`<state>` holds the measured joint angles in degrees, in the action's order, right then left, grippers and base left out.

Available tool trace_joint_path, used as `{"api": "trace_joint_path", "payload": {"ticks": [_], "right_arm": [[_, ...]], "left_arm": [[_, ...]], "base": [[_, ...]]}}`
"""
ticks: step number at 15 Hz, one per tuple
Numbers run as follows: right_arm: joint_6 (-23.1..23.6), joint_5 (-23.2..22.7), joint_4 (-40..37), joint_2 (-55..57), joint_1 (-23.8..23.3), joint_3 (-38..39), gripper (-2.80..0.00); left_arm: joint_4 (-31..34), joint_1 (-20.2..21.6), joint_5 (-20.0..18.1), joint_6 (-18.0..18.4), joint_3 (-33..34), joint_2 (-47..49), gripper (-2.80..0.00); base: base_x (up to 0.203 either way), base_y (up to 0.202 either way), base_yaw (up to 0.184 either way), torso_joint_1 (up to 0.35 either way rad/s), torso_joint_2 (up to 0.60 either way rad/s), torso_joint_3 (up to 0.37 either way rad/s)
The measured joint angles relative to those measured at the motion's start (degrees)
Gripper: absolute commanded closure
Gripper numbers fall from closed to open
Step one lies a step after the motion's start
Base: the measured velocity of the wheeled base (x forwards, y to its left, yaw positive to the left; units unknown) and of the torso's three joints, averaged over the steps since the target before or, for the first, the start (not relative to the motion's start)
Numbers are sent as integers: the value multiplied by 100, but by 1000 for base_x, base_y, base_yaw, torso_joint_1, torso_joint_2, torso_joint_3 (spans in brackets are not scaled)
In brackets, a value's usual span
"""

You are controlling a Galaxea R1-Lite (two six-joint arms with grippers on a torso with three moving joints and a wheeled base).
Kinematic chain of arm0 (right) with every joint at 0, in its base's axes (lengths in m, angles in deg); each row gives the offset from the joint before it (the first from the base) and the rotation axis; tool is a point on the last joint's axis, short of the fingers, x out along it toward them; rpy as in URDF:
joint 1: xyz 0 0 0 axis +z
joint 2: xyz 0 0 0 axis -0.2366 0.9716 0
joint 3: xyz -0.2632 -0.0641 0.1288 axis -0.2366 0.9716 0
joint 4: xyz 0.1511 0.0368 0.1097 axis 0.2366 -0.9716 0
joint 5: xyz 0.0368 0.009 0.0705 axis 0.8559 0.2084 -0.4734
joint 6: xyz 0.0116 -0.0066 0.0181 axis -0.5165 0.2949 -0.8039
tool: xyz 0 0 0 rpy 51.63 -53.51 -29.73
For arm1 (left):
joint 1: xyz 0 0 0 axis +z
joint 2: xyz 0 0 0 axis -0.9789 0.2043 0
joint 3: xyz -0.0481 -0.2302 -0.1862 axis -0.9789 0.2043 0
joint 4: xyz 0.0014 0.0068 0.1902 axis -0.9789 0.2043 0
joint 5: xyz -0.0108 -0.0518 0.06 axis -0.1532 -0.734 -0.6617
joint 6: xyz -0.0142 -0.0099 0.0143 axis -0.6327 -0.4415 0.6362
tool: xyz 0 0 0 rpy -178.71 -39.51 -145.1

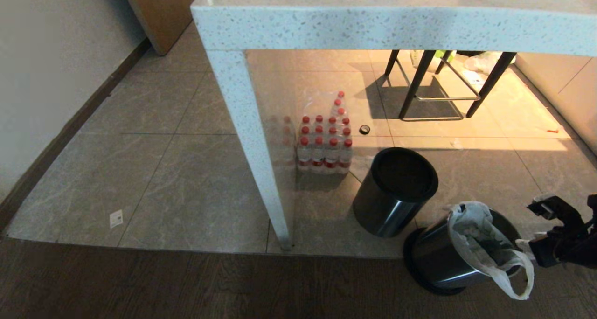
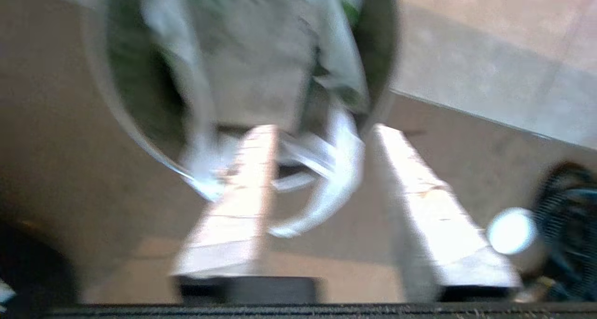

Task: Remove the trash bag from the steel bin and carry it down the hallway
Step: Pick up the trash bag

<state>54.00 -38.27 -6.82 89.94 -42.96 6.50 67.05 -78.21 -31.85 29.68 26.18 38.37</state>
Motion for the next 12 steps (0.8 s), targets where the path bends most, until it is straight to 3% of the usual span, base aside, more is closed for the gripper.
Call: {"api": "trace_joint_path", "payload": {"ticks": [4,12], "right_arm": [[998,-149,-51,383,-338,-175,-280],[998,-1035,-511,942,-99,-526,-280]], "left_arm": [[1,0,0,-2,0,0,0],[1,0,4,0,0,0,0]], "base": [[0,0,0,0,0,0],[0,0,0,0,0,0]]}}
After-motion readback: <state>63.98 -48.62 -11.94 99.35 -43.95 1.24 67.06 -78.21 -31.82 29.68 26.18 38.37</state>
